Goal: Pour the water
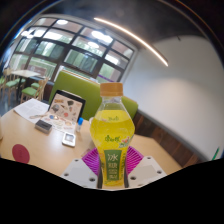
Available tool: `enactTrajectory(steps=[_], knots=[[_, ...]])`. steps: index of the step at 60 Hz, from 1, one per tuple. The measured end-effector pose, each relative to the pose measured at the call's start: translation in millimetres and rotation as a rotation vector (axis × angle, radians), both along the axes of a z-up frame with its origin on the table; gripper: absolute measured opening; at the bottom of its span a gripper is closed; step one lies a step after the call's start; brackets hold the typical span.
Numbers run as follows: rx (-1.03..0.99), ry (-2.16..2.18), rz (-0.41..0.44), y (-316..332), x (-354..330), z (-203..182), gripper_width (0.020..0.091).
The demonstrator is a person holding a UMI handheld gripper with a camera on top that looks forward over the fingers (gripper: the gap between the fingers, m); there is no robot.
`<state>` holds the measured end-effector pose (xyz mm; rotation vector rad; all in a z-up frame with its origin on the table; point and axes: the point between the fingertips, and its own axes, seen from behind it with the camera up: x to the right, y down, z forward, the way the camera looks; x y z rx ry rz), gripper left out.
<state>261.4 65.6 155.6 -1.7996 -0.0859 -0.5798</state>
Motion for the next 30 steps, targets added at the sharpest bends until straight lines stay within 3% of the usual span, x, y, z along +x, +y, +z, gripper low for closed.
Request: enactTrajectory(steps=[5,12,22,30], knots=[[0.010,-0.200,0.060,-5.9,-57.9,54.2,0.0288],[-0.024,-0.587,0.165,-13.1,-152.9,102.4,0.0289],[-0.125,-1.179,0.265,-5.4,-273.2,85.9,0.0286],[-0.180,-1.600,0.280,-3.6,-322.2,71.8,0.0288]])
